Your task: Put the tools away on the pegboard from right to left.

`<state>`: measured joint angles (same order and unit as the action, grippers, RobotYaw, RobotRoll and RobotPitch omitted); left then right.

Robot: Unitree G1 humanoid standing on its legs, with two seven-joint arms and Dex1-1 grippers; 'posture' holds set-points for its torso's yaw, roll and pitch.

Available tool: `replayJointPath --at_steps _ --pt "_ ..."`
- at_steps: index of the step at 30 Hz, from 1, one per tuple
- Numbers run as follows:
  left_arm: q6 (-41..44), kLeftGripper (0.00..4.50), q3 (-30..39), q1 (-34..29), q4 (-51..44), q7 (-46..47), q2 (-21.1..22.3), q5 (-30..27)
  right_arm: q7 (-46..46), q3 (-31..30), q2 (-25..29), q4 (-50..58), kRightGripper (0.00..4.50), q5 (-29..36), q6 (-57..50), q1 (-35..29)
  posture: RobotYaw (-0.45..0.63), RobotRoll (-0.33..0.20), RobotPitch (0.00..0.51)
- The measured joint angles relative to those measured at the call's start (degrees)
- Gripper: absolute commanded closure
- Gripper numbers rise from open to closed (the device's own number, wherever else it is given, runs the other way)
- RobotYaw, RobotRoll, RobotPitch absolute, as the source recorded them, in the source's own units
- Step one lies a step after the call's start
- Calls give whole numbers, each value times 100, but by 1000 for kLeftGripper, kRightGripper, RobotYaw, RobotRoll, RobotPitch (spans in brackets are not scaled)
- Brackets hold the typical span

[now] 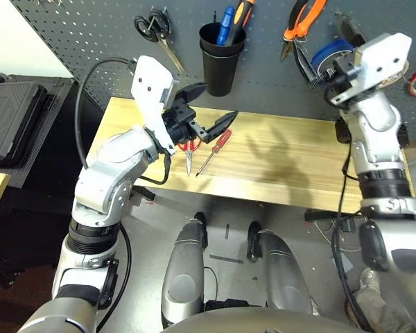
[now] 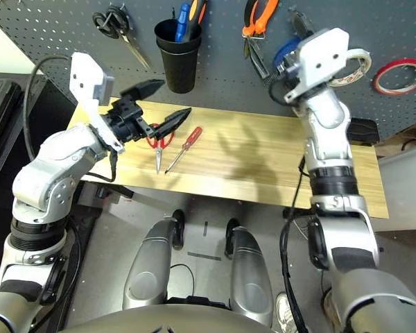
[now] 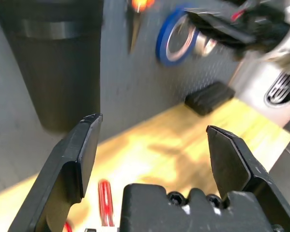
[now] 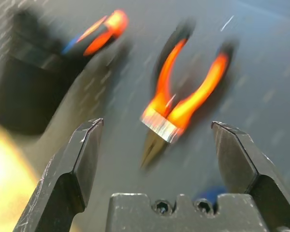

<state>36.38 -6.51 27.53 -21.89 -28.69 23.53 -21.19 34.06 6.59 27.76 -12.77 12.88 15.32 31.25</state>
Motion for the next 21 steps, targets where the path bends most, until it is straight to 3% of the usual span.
replayJointPath --at_steps 6,11,21 --pt "-17 0 -321 -75 578 224 -255 448 625 -171 322 675 18 142 -834 -1025 165 0 300" --pt "37 0 -520 -30 1490 491 -786 738 1008 -548 552 1029 18 -30 -1234 -1902 146 0 308" --pt "-582 0 -587 785 3766 836 -1525 1383 1043 -1016 842 1323 18 -658 -2021 -2390 116 0 316"
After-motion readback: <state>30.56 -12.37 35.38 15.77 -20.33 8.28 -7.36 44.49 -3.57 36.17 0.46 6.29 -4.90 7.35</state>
